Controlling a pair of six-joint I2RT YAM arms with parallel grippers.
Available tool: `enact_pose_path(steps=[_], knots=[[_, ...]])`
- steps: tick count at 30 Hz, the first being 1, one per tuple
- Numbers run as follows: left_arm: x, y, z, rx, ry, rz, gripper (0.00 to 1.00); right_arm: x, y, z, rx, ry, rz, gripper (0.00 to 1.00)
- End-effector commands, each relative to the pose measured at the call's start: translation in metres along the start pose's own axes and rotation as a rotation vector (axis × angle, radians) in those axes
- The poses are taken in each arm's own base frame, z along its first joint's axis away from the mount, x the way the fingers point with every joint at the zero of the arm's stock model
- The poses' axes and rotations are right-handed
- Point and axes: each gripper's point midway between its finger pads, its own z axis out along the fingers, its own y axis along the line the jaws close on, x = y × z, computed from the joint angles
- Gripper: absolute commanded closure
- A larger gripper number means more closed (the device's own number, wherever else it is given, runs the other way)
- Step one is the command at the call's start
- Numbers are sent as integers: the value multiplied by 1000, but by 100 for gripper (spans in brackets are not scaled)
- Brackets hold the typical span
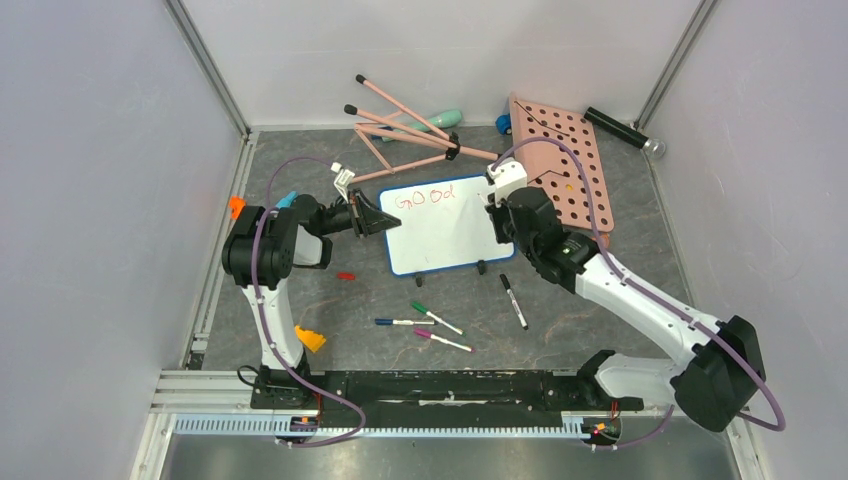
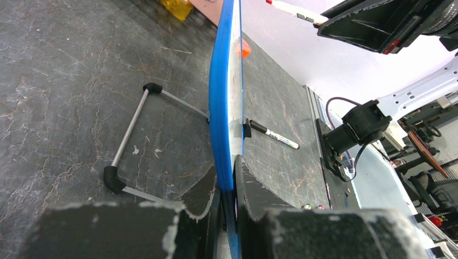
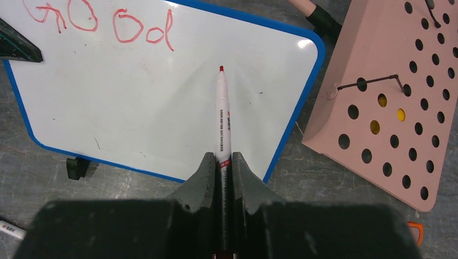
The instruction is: Write a sentence on the whiteboard
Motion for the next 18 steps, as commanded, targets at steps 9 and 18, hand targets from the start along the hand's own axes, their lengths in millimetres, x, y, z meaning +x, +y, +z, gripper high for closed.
enact_pose_path(steps=[9, 18], knots=[[-13, 10, -5, -21, -46, 145, 98, -35, 25, 12, -128, -13, -9, 100], [-11, 10, -4, -17, -40, 141, 98, -22, 82, 10, -259, 42, 23, 100]])
